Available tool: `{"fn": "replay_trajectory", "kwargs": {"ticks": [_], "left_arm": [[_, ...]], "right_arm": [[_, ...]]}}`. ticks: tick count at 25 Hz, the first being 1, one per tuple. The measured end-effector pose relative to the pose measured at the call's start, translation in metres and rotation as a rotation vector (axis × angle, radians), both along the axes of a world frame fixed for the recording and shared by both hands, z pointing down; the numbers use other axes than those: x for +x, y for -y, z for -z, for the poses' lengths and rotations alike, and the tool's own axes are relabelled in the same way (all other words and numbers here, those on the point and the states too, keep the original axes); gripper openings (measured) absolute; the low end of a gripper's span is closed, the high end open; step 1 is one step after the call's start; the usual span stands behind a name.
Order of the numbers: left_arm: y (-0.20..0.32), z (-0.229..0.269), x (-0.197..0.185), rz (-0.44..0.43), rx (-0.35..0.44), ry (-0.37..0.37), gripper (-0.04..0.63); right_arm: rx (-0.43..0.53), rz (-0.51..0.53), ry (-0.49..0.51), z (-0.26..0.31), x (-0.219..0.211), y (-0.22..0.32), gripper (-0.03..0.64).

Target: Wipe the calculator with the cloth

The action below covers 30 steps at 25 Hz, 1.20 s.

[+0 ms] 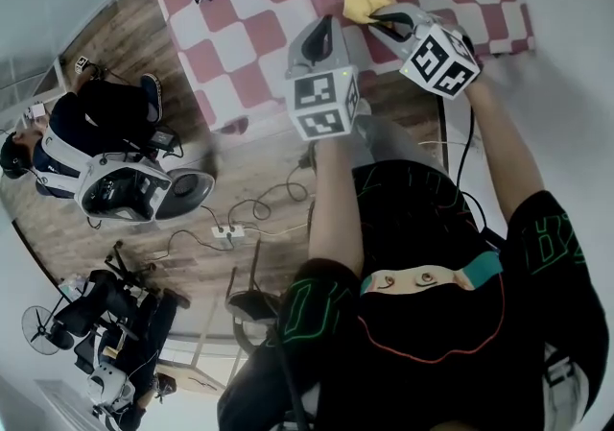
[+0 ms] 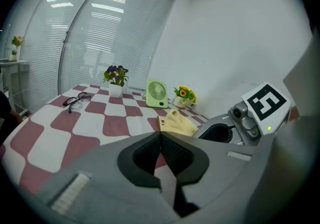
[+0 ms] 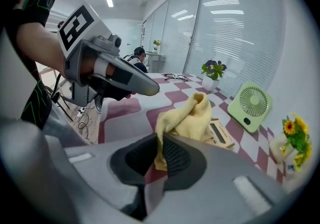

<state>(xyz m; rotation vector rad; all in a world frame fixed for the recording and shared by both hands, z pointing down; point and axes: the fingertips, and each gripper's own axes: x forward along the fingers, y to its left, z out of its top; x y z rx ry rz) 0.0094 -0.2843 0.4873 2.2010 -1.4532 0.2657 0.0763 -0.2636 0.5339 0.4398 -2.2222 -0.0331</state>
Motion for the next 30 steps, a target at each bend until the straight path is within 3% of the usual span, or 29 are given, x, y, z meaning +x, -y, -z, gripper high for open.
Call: {"fn": "replay_trajectory", "kwargs": {"ticks": [10, 20, 30], "left_arm": [[-0.031, 0.019, -0.008, 0.057, 0.046, 0.000, 0.011], [-0.055, 0.073, -0.011, 0.087, 0.186, 0.035, 0.011], [-0.048, 0.146, -0.015, 0.083, 0.349, 0.097, 0.011]], "right_arm": [[-0.069, -0.058, 0.136, 0.028, 0.002, -0.038, 0.035], [0.033, -0.421, 0.481, 0.113, 0.041, -0.023, 0.035], [0.145, -0.765, 0.725, 0.175, 0.112, -0.005, 0.035]]}}
